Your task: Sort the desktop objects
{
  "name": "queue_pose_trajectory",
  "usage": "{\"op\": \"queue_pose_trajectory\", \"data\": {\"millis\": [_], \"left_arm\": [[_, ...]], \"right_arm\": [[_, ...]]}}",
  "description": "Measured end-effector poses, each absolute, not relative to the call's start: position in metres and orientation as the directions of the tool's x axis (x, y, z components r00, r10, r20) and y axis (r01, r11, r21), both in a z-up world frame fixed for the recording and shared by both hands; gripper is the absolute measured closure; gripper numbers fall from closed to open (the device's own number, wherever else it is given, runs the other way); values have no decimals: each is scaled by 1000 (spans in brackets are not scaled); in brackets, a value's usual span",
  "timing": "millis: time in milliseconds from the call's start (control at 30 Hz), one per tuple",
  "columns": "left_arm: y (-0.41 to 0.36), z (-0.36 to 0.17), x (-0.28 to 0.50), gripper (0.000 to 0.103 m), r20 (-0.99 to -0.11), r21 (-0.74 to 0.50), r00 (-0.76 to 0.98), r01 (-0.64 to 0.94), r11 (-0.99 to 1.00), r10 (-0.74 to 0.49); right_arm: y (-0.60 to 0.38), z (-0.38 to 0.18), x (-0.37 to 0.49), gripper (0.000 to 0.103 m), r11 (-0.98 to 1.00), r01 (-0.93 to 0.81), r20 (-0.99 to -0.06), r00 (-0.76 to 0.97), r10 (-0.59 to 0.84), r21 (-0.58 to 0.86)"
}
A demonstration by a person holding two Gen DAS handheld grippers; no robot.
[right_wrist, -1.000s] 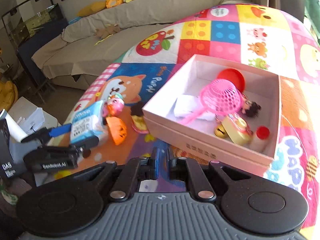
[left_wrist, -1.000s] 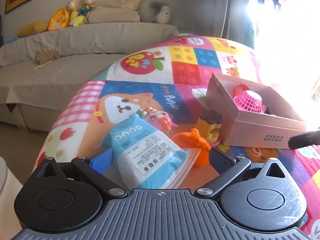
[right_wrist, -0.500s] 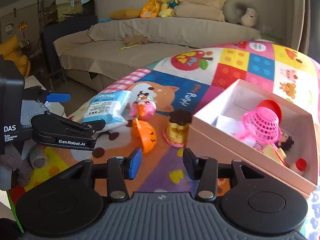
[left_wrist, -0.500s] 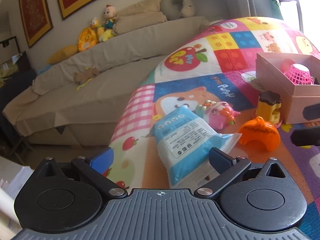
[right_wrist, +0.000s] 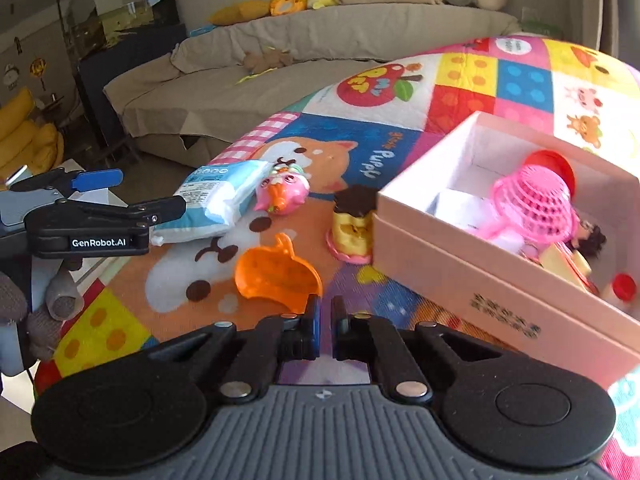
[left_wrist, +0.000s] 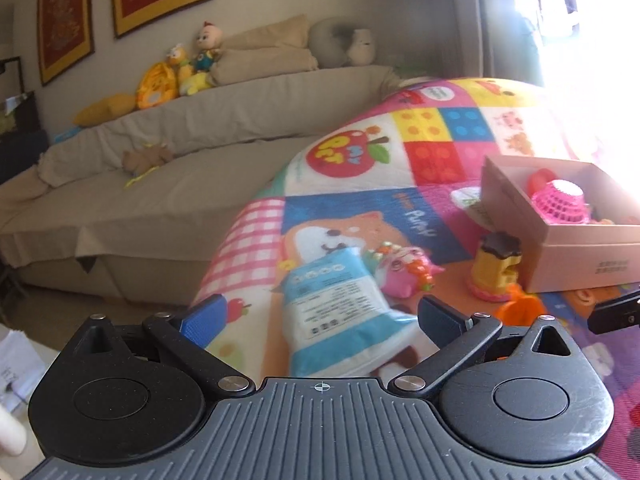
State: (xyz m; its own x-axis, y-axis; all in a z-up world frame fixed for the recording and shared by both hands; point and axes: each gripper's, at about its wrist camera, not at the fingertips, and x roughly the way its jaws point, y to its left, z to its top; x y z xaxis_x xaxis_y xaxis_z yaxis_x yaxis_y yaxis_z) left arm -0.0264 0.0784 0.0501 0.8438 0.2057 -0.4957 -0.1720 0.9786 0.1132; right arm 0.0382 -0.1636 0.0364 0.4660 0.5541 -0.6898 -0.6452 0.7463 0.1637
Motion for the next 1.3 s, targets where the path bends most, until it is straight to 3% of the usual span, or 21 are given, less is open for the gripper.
{"op": "queue_pose_trajectory", "data": {"millis": [167, 200, 267, 300, 333, 533, 767, 867, 1033, 1167, 1300], "left_arm": [[37, 43, -1, 0, -494, 66, 869, 22, 998, 13], [30, 41, 8, 0, -493, 53, 870, 49, 997, -17], [24, 39, 22, 0, -498, 19, 865, 85, 996, -64], [22, 39, 29, 0, -502, -3, 859, 110, 994, -97], [20, 39, 36, 0, -509, -20, 851, 141, 990, -132], [10, 37, 72, 0, -538, -3, 787, 356, 934, -302], [6, 22, 102, 0, -626, -6, 669, 509, 861, -400], [4, 17, 98, 0, -647, 20, 659, 518, 855, -384], [12, 19, 65, 0, -640, -32, 659, 489, 871, -394], [8, 22, 21, 0, -612, -145, 627, 509, 848, -482], [-2, 21, -18, 0, -573, -183, 642, 505, 843, -509]], "right_arm": [[-223, 34, 30, 95, 844, -512, -696, 547, 465, 160], [-232, 32, 29, 89, 857, -489, -693, 562, 452, 163], [-247, 29, 26, 58, 881, -442, -679, 594, 431, 172], [-257, 25, 25, 33, 896, -405, -666, 620, 415, 182], [-263, 21, 24, 27, 905, -377, -659, 634, 406, 194], [-282, 7, 23, 21, 899, -343, -623, 648, 437, 273], [-284, 7, 23, 11, 887, -348, -610, 645, 461, 302], [-284, 6, 23, 2, 886, -345, -608, 644, 463, 309], [-287, 6, 24, 0, 884, -332, -602, 647, 468, 330], [-286, 5, 24, 0, 886, -331, -604, 648, 464, 325], [-281, 7, 23, 0, 897, -328, -614, 654, 442, 297]]}}
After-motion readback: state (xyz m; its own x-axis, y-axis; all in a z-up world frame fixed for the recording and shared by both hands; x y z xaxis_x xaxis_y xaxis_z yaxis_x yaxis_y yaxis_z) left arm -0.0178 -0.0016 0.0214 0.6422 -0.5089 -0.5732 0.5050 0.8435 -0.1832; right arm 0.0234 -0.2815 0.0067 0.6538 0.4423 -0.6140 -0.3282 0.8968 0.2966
